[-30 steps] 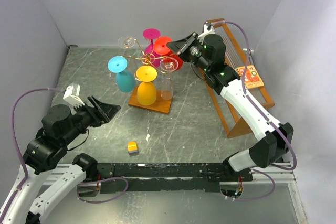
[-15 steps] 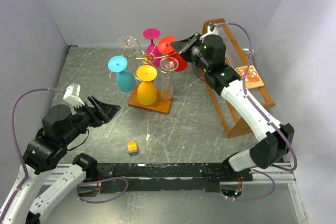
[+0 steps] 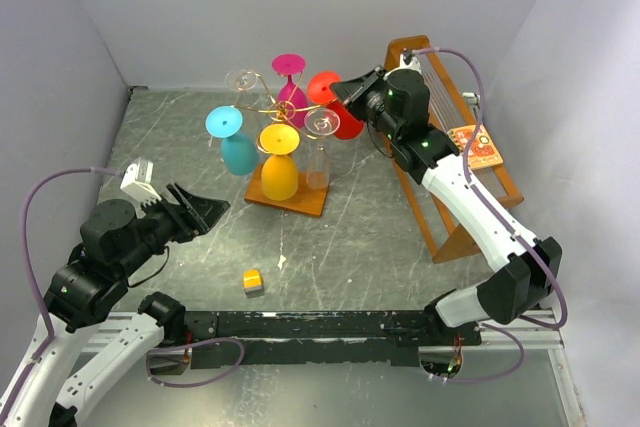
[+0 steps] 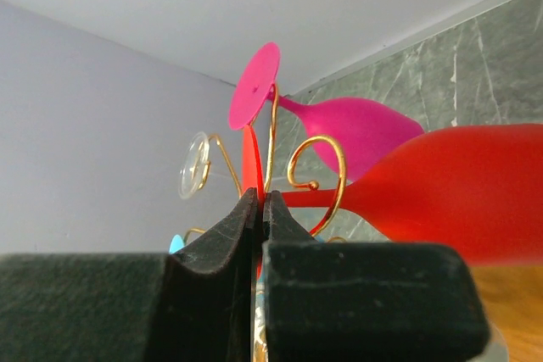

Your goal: Place the wine glass upside down on the wine glass rack

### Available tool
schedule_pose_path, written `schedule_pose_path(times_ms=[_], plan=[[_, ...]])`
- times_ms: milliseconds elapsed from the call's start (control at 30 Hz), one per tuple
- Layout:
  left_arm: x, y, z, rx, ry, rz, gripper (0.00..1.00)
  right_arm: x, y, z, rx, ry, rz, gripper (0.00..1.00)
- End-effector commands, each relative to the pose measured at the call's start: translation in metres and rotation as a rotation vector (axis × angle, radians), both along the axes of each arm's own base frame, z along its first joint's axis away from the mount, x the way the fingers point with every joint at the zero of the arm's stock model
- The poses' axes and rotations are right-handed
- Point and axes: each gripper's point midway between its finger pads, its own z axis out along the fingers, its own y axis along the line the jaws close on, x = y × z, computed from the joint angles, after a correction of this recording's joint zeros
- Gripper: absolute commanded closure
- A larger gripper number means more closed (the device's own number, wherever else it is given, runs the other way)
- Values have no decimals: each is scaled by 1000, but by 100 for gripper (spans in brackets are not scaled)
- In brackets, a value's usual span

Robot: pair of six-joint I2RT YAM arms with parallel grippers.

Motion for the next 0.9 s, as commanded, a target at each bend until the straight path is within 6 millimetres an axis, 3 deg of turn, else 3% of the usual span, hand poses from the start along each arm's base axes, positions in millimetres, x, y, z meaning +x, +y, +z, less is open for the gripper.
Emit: schedule_pose_path(times_ms=[0, 233, 500, 800, 867], plan=[[0, 4, 6, 3, -16, 18, 24, 1, -20, 16, 17, -28, -86, 100], [-1, 5, 6, 2, -16, 23, 25, 9, -17, 12, 9, -25, -88, 100], [-2, 6, 6, 2, -19, 26, 25, 23, 0, 8, -27, -34, -29, 100], [-1, 5, 3, 3, -10, 20, 25, 17, 2, 7, -41, -37, 7, 100], [-1, 5, 2, 4, -11, 23, 25, 15, 0, 9, -46, -37, 8, 92]])
